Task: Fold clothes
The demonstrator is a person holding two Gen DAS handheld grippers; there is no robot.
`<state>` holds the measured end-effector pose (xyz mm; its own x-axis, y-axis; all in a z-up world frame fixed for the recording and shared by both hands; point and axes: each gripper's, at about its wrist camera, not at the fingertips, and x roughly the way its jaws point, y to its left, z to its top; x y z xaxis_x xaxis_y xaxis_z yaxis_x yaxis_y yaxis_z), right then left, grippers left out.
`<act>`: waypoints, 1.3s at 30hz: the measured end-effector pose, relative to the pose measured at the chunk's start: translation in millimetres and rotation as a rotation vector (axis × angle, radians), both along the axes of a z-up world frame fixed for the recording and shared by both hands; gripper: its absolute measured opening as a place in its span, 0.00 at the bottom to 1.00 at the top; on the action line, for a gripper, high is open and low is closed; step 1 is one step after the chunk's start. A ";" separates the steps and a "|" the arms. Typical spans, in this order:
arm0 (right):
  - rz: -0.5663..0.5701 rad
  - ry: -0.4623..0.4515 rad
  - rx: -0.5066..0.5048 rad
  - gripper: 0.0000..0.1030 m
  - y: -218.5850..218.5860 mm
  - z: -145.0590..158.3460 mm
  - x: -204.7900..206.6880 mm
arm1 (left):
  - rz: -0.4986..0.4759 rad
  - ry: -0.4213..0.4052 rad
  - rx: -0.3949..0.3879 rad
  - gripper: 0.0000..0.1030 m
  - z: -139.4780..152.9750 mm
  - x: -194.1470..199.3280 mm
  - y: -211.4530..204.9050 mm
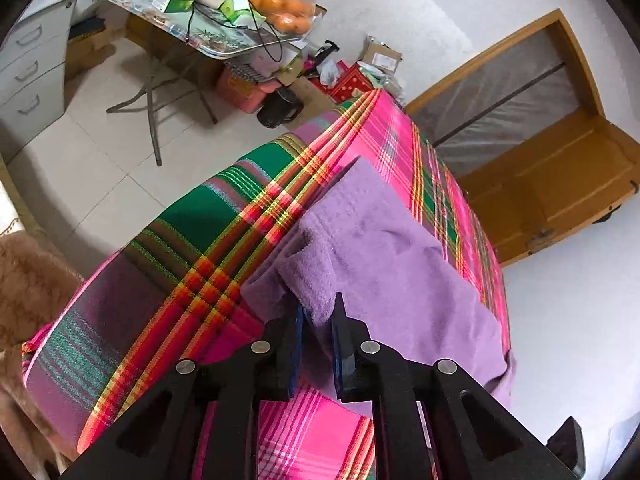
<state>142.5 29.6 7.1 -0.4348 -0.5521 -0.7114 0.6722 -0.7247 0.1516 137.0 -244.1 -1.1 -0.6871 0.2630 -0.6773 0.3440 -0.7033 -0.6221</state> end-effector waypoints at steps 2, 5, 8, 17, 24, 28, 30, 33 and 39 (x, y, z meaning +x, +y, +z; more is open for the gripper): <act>-0.009 0.011 -0.034 0.09 9.1 7.4 1.7 | 0.005 0.001 -0.032 0.14 6.0 1.8 1.8; -0.043 0.041 -0.064 0.09 25.6 18.1 3.5 | 0.019 0.004 -0.091 0.18 15.0 6.4 4.5; -0.105 0.076 -0.084 0.09 49.2 29.2 2.7 | 0.038 0.024 -0.137 0.19 24.7 14.2 5.9; -0.469 0.185 -0.051 0.10 182.5 65.9 13.1 | -0.050 0.159 -0.248 0.19 64.3 22.0 48.2; -0.745 0.278 0.247 0.23 276.9 93.5 56.4 | -0.333 0.221 -0.272 0.19 73.1 -11.4 134.3; -0.870 0.243 0.235 0.31 309.1 83.6 70.5 | -0.485 0.216 -0.270 0.20 65.4 -26.7 184.0; -0.921 0.215 0.191 0.31 318.9 71.7 71.0 | -0.539 0.206 -0.270 0.20 58.9 -31.4 204.1; -0.948 0.156 0.081 0.31 322.9 49.2 58.1 | -0.607 0.189 -0.275 0.20 49.7 -37.0 228.7; -0.892 0.100 -0.013 0.31 302.3 23.5 8.7 | -0.700 0.141 -0.313 0.26 33.7 -42.4 256.0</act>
